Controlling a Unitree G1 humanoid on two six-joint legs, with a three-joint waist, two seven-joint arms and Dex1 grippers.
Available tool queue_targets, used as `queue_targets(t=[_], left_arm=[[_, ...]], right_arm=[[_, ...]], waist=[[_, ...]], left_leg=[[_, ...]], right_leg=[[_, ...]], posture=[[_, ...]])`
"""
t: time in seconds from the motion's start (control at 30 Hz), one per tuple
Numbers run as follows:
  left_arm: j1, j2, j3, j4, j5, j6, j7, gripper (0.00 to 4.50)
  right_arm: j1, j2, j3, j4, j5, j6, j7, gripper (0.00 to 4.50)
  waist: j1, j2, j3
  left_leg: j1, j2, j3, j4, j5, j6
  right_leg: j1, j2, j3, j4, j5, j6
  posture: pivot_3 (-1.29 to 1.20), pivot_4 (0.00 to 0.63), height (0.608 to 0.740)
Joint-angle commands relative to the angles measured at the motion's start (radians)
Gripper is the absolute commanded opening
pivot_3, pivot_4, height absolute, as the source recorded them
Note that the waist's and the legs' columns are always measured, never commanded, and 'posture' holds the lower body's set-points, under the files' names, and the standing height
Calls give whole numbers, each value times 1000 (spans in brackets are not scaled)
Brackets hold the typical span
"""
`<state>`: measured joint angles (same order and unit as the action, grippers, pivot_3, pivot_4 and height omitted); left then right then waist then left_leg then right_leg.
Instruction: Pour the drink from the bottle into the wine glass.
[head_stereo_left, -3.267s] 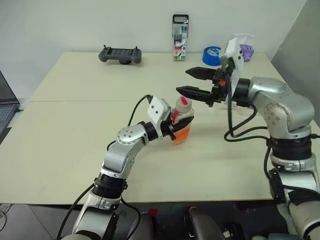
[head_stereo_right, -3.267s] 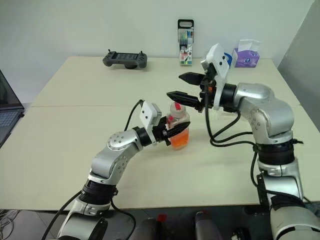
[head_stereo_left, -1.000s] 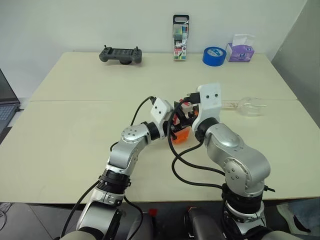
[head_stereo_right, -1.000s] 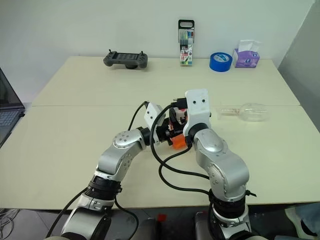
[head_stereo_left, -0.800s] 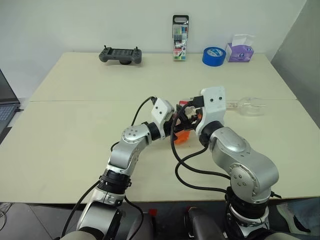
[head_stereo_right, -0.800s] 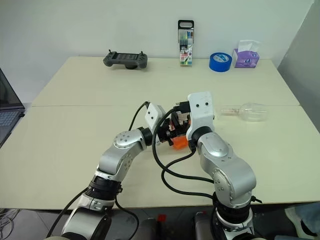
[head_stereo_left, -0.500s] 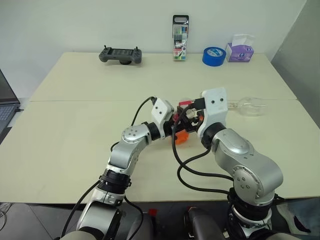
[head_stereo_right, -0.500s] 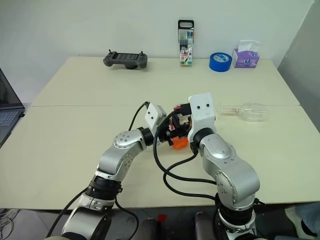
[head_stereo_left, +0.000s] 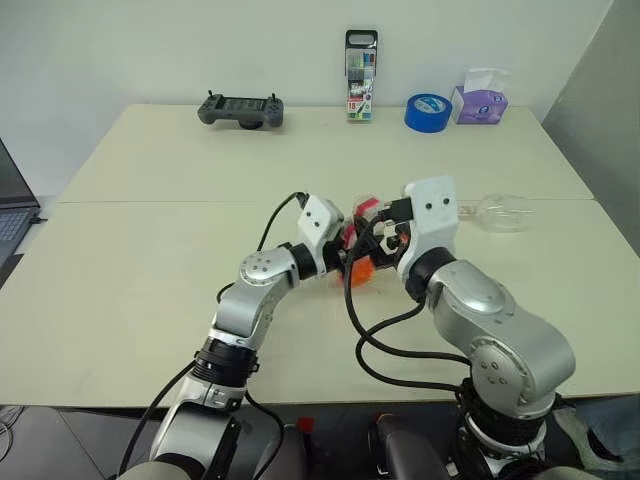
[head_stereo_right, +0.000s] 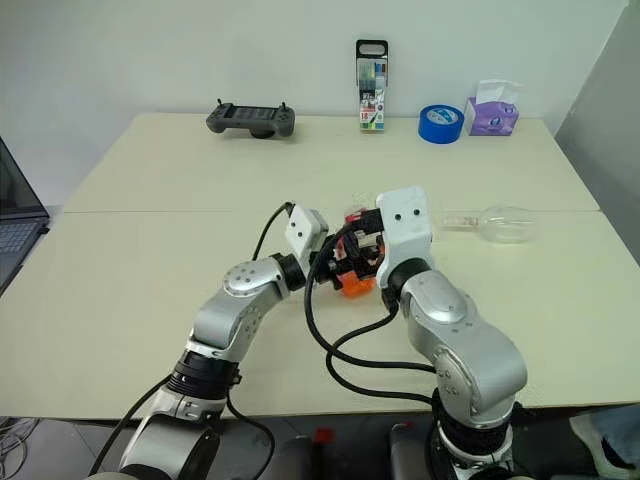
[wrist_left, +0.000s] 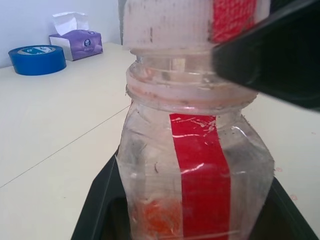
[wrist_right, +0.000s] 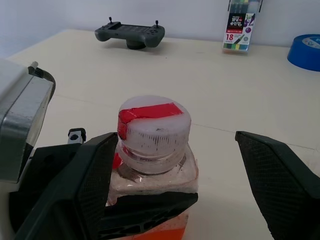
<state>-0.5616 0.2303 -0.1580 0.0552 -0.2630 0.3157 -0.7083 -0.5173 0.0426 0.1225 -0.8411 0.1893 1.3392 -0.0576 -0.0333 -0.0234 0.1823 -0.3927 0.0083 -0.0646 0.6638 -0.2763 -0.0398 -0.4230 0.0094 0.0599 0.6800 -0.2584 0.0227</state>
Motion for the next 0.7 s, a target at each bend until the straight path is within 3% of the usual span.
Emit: queue_targets(t=[0.03,0.33,0.7], left_arm=[[-23,-3,14,-24,0,-31,1,1691],[-32,-8,13,-15,3,-34,0,1691],[-33,-9,16,-18,3,-33,4,1691]], right_arm=[[2,10,-8,-65,21,19,20,3993],[-18,25,-7,-41,35,12,36,3993],[-116,77,-110,96,22,3,14,3993]], waist=[[0,0,0],[0,0,0],[0,0,0]], left_leg=[[0,0,0,0,0,0],[0,0,0,0,0,0],[0,0,0,0,0,0]], right_leg=[[0,0,0,0,0,0],[0,0,0,0,0,0],[0,0,0,0,0,0]], posture=[[0,150,740],[0,150,740],[0,150,740]])
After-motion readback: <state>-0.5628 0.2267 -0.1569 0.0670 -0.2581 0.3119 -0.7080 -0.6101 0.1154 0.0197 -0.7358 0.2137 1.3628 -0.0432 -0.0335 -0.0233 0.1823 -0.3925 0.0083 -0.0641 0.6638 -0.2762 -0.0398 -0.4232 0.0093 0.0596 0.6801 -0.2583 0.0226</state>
